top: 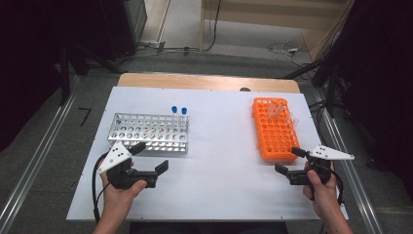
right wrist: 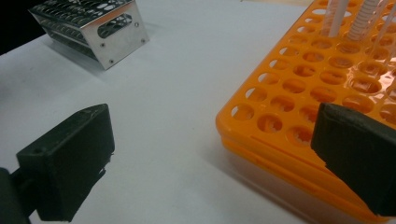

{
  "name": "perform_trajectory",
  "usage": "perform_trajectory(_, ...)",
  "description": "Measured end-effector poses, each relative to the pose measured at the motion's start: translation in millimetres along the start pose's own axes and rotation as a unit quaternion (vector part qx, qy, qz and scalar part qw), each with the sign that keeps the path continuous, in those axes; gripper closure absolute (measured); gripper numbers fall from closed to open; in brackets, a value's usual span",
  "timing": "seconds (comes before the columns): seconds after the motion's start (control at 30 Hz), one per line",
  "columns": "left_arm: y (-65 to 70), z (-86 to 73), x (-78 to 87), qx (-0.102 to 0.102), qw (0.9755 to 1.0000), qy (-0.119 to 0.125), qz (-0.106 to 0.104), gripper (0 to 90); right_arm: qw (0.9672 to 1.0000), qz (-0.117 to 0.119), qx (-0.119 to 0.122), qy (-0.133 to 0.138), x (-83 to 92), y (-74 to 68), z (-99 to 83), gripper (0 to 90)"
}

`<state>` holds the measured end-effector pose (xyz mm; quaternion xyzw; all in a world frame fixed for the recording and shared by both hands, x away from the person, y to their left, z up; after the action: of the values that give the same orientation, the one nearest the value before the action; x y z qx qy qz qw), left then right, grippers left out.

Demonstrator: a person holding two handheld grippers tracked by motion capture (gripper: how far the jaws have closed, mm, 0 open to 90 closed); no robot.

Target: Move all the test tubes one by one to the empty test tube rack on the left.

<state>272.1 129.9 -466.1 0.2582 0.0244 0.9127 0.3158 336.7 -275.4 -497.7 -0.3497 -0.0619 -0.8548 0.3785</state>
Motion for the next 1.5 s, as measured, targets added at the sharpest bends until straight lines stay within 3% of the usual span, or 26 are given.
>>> perform_trajectory(0.43, -10.8, -12.2, 11.5, 0.008, 0.9999, 0.001, 0.015, 0.0, 0.9995, -0.017, -0.024, 0.015, 1.5, 22.4, 16.1, 0.0)
perform_trajectory(0.6, -10.4, -12.8, 9.2, 0.014, 0.9999, 0.000, 0.011, 0.0, 0.9983, -0.041, -0.032, 0.026, 2.7, 35.8, 24.7, 3.0)
perform_trajectory(0.8, -9.2, -14.5, 4.8, 0.011, 0.9999, -0.006, 0.010, 0.0, 0.9937, -0.080, -0.072, 0.032, 3.0, 65.0, 31.2, 19.2)
perform_trajectory(1.07, -7.2, -14.9, 1.0, 0.013, 0.9999, -0.008, 0.005, 0.0, 0.9877, -0.127, -0.090, 0.013, -5.4, 98.7, 34.0, 33.4)
perform_trajectory(1.23, -6.6, -15.0, 0.1, 0.013, 0.9999, -0.008, 0.006, 0.0, 0.9848, -0.142, -0.100, 0.003, -12.9, 114.0, 36.9, 42.2)
perform_trajectory(1.5, -6.2, -14.1, -1.5, 0.012, 0.9999, -0.008, 0.004, 0.0, 0.9857, -0.139, -0.093, -0.024, -29.9, 121.4, 32.5, 56.2)
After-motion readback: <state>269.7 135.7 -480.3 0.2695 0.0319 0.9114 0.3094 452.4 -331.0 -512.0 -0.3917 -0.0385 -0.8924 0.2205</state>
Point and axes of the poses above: each handheld gripper's, and its own axes: x roughly backward along the jaws, z roughly out of its top, y roughly to its right, the point moved 9 cm from there along -x, roughly forward along the jaws, and after that the axes turned 12 degrees about -y, right-handed, at the moved point
